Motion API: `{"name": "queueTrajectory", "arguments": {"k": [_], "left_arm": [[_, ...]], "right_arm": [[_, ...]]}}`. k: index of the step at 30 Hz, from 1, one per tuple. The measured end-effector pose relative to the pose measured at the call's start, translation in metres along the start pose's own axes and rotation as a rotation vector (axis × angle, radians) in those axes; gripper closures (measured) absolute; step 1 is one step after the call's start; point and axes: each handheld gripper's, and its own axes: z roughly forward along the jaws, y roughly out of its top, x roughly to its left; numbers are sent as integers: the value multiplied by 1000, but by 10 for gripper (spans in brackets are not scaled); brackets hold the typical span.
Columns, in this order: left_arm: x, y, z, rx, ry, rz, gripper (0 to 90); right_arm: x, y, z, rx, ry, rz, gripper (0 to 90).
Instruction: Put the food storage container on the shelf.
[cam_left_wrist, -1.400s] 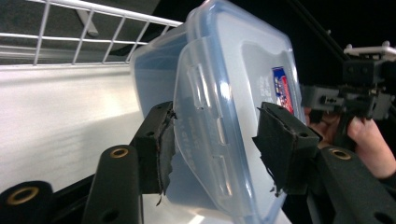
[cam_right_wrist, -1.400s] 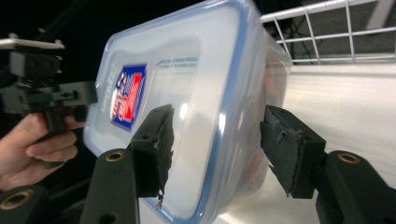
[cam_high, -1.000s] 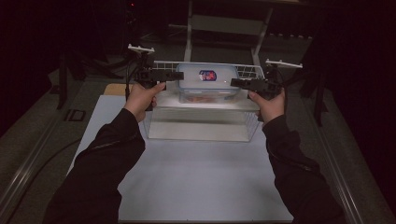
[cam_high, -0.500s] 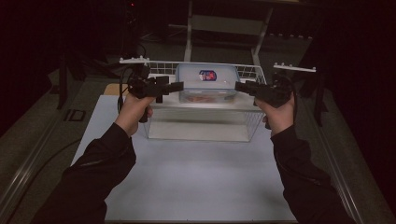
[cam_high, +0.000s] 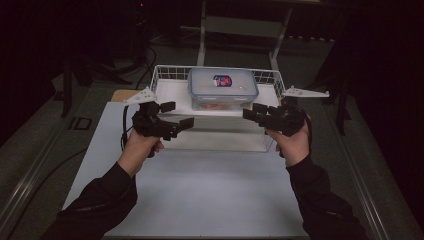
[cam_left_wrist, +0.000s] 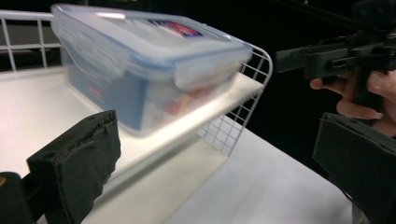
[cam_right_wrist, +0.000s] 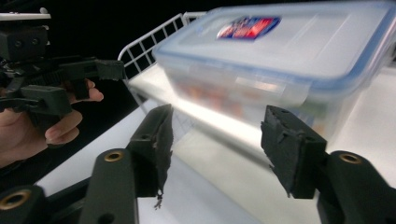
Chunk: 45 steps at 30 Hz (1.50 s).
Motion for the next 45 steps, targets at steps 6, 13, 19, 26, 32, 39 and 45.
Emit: {"name": "queueTrajectory", "arguments": {"k": [6, 13, 19, 26, 32, 39, 45], "left_arm": [[-18, -26, -9, -8, -3, 74, 9], [-33, -56, -9, 68, 9, 147, 8], [-39, -77, -9, 97, -18, 150, 9], [-42, -92, -9, 114, -38, 160, 8], [-39, -117, -10, 145, -53, 152, 9], [-36, -139, -11, 193, -39, 172, 8], [-29, -151, -19, 166, -36, 172, 9]], "right_arm": [[4, -22, -1, -12, 57, -34, 195], [2, -54, -7, -11, 69, -57, 140], [0, -89, -14, 8, 33, -75, 142], [-2, -123, -16, 41, 20, -78, 142], [-3, -152, -18, 64, 11, -112, 142], [-8, -173, -20, 76, 5, -151, 141], [-12, -188, -22, 87, -12, -171, 140]]}}
